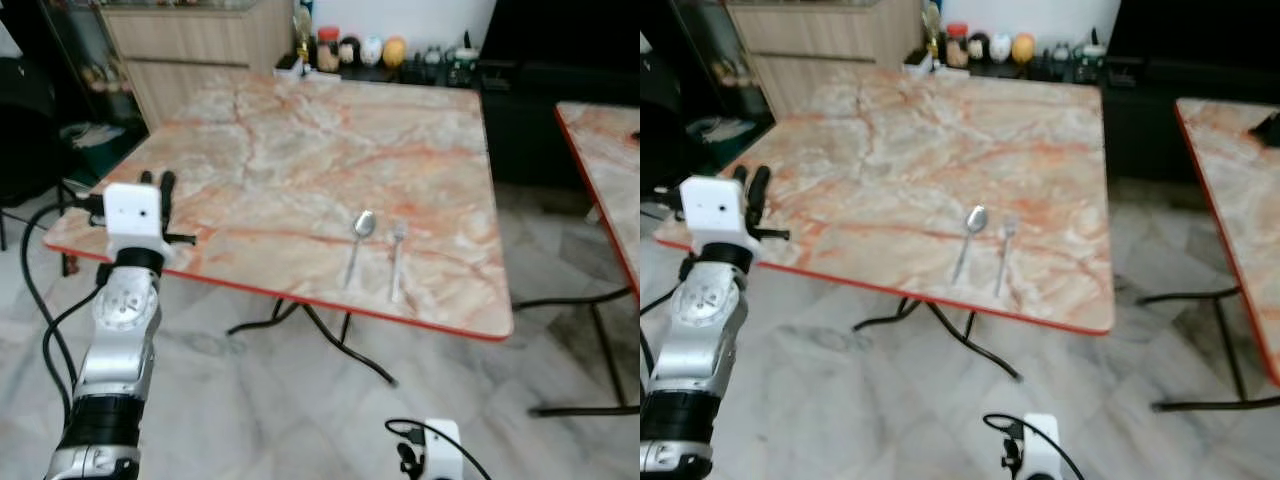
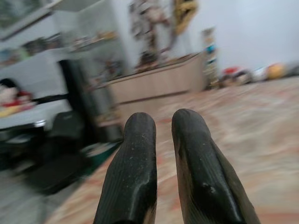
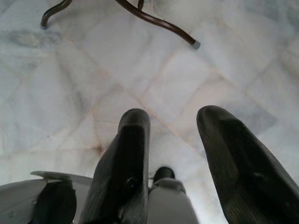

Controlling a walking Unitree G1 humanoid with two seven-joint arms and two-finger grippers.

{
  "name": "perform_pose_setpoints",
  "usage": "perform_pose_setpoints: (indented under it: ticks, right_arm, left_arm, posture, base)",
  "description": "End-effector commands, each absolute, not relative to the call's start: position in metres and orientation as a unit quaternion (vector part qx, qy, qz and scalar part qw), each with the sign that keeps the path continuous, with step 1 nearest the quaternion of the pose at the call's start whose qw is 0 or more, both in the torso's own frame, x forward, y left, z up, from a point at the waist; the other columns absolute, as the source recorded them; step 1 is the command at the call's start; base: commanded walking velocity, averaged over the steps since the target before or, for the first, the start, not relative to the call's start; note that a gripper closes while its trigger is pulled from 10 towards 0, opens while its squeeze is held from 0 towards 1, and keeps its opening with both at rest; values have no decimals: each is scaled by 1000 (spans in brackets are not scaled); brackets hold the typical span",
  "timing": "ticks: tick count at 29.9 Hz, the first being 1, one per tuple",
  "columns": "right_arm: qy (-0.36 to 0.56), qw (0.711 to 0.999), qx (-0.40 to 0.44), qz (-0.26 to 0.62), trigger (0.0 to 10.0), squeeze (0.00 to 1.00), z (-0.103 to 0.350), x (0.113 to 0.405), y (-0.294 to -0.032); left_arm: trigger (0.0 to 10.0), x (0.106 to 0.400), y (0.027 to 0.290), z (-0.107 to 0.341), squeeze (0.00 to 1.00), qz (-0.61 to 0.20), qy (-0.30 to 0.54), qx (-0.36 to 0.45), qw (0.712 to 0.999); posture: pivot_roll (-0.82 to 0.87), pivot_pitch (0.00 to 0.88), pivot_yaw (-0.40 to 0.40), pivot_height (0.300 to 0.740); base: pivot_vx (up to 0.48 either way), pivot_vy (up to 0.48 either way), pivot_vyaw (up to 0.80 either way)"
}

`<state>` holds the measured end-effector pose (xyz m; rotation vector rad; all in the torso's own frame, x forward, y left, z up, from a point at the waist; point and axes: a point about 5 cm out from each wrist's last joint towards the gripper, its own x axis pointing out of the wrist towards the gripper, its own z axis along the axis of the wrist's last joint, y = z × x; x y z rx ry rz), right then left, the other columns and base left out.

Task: Setting the table

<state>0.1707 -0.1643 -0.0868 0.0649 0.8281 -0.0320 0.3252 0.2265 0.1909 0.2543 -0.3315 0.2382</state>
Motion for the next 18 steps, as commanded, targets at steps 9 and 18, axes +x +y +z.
perform_pose_setpoints:
  ticks: [9,18]
  right_arm:
    - [410,911,39,-22,10000,0,-89,165,-163]
    - [411,910,42,-27,10000,0,-90,162,-165]
  left_arm:
    - [10000,298,286,90,0,241,77,161,954]
    - [10000,274,257,11,0,85,262,61,960]
  posture:
    - [94,0,24,740]
    - [93,0,28,740]
  base:
    - [0,0,0]
    - [0,0,0]
